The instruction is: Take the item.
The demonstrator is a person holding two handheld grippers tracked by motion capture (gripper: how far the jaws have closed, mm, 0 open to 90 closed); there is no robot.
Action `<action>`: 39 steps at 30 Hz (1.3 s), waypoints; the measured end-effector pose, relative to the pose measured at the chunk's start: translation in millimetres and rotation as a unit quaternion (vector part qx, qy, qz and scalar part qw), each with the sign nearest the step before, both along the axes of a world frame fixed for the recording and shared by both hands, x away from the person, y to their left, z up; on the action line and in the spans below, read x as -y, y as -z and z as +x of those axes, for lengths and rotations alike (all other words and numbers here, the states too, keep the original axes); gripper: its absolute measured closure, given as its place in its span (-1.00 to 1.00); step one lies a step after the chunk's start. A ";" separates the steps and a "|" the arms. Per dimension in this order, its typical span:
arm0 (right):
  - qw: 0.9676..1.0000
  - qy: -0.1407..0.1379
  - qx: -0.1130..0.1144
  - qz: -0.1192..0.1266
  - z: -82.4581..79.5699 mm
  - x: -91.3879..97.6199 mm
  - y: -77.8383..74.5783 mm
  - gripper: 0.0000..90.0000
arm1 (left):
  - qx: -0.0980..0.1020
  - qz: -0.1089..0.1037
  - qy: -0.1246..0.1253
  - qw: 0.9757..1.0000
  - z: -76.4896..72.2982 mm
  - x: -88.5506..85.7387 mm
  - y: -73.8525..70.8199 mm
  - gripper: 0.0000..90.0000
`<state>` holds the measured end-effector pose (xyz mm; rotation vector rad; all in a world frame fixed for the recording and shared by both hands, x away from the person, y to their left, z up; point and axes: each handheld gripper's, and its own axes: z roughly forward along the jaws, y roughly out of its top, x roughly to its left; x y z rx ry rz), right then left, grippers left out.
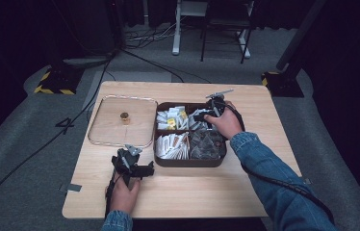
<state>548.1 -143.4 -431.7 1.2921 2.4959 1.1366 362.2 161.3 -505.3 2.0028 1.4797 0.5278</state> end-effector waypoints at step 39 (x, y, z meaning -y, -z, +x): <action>0.999 0.032 -0.002 -0.020 0.2 -9.7 -17.6 0.96 | 0.001 0.000 0.000 1.000 0.1 0.0 0.0 -1.00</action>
